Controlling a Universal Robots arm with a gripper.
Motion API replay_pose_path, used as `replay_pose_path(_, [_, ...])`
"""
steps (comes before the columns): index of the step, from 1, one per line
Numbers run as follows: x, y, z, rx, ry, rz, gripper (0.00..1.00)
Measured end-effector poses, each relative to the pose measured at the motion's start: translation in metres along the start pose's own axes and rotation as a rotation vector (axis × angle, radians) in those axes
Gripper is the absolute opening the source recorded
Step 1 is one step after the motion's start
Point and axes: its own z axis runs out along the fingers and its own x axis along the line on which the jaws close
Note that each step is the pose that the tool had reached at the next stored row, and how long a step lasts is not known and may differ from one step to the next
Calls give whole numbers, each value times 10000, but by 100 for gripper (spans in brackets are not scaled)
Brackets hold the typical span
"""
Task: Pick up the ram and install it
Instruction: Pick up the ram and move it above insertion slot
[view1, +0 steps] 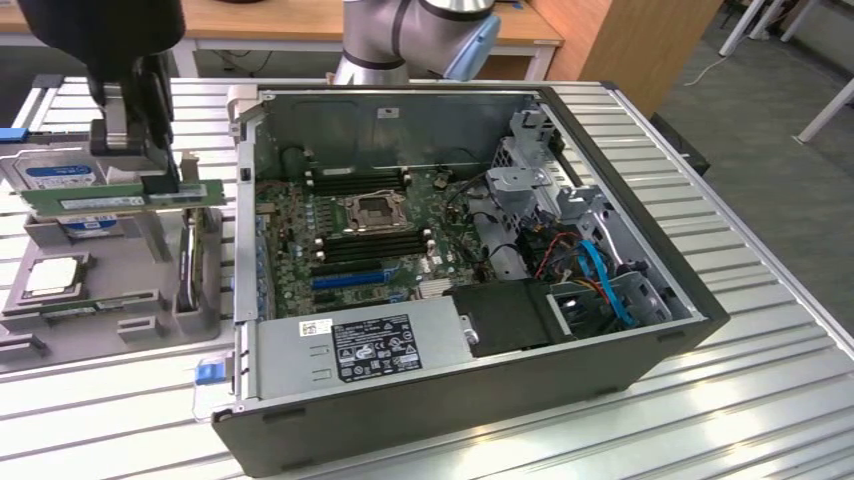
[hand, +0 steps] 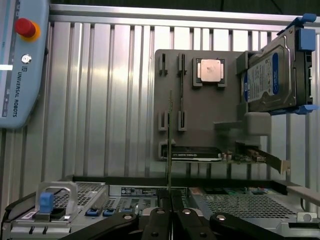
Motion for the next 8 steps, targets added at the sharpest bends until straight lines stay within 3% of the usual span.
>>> replay_pose_path(8, [1, -162, -10, -51, -1, 1, 12])
